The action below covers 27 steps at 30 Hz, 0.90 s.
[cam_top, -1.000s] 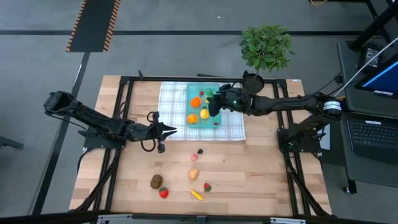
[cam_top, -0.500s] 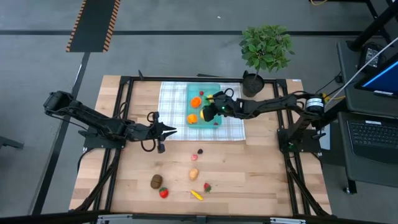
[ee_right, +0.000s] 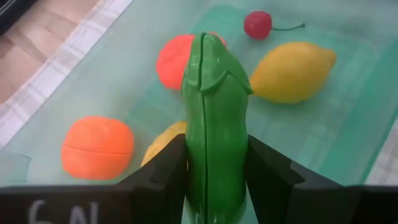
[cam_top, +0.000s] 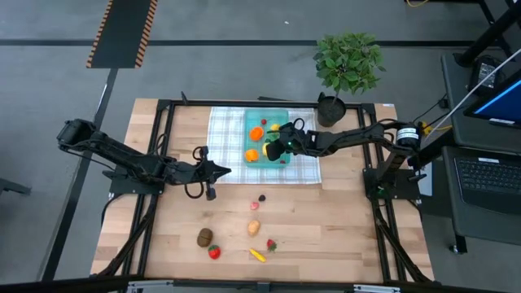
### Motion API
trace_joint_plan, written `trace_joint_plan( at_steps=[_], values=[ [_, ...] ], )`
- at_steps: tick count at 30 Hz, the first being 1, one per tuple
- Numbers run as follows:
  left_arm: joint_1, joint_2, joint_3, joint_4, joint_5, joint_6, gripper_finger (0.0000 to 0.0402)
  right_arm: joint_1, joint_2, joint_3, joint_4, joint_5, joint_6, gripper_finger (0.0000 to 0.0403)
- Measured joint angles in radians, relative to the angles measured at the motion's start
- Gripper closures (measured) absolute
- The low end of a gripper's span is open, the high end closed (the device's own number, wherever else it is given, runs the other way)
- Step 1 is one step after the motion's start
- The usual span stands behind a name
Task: Pick and placing Produce into tupperware
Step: Put the green peas into the green bin, then put the brown kiwi into the green bin
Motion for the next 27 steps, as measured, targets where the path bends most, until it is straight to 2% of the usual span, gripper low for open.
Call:
trace_joint_plan(
  at_steps=[9, 18, 20, 24, 27],
  values=[
    [0.0, 0.0, 0.0, -0.012, 0.0, 0.0, 0.0388, 0.0, 0.0, 0.0, 0.001, 0.0, -0.009, 0.0229],
    [0.0, 0.0, 0.0, -0.016, 0.0, 0.0, 0.0366, 0.0, -0.005, 0.0, 0.041, -0.001, -0.057, 0.0222],
    [0.0, 0.0, 0.0, -0.016, 0.0, 0.0, 0.0362, 0.0, -0.013, 0.0, 0.086, -0.023, -0.064, 0.0222],
    [0.0, 0.0, 0.0, -0.019, 0.0, 0.0, 0.0355, 0.0, -0.033, 0.0, 0.16, -0.131, -0.146, 0.022],
    [0.0, 0.0, 0.0, -0.019, 0.0, 0.0, 0.0351, 0.001, -0.044, 0.0, 0.176, -0.154, -0.212, 0.022]
  ],
)
